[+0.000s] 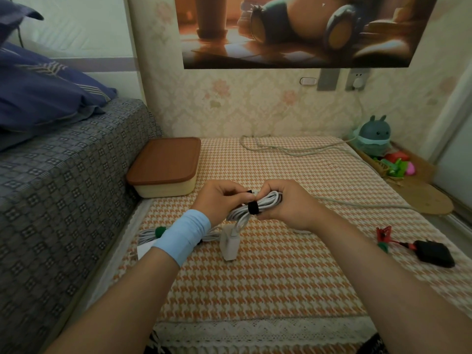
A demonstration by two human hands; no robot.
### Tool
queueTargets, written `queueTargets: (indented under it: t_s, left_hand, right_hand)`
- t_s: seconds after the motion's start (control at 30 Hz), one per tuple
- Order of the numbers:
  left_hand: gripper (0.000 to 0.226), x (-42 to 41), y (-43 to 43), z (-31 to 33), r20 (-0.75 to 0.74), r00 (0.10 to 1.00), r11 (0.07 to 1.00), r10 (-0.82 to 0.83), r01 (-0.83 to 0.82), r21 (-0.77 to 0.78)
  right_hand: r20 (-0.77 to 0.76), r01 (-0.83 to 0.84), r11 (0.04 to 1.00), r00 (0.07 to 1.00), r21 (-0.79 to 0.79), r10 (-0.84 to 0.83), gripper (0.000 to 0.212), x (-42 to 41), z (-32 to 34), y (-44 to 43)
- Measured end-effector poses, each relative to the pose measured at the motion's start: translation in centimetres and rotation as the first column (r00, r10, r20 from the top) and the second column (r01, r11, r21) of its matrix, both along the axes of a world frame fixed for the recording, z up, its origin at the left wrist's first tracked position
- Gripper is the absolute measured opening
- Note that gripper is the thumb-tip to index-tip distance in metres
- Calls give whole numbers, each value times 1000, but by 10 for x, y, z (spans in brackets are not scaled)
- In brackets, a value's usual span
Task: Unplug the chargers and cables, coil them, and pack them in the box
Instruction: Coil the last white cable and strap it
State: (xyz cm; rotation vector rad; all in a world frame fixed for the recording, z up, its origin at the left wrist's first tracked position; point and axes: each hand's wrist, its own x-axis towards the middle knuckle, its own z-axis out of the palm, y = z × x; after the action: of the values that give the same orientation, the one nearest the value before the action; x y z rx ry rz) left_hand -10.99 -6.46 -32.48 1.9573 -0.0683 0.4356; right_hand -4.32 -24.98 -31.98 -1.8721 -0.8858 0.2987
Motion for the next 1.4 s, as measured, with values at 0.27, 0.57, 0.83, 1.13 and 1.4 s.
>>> queueTargets:
  t_s: [0.27, 0.57, 0.83, 1.13, 1.4]
  left_hand:
    - [16, 3, -4, -4, -282, 948, 970, -150, 86, -227]
    - [48, 4, 14, 2, -511, 796, 873, -326, 45, -486]
    - [36, 11, -3, 1, -471, 875, 791, -109, -211, -575]
    - [19, 5, 12, 12, -481, 877, 871, 2, -238, -429]
    - [26, -15, 20, 22, -352, 936, 747, 22, -249, -616]
  right_hand:
    - [157, 48, 998, 986, 38, -53, 29, -4, -1, -3]
    - [23, 218, 972, 975, 89, -221, 72, -11, -3, 8]
    - [-405, 155, 986, 907, 60, -118, 31, -9, -13, 24]
    - [-359, 191, 978, 922, 84, -149, 16, -17, -10, 30]
    - [-292, -37, 975, 956, -220, -30, 53, -26, -28, 43]
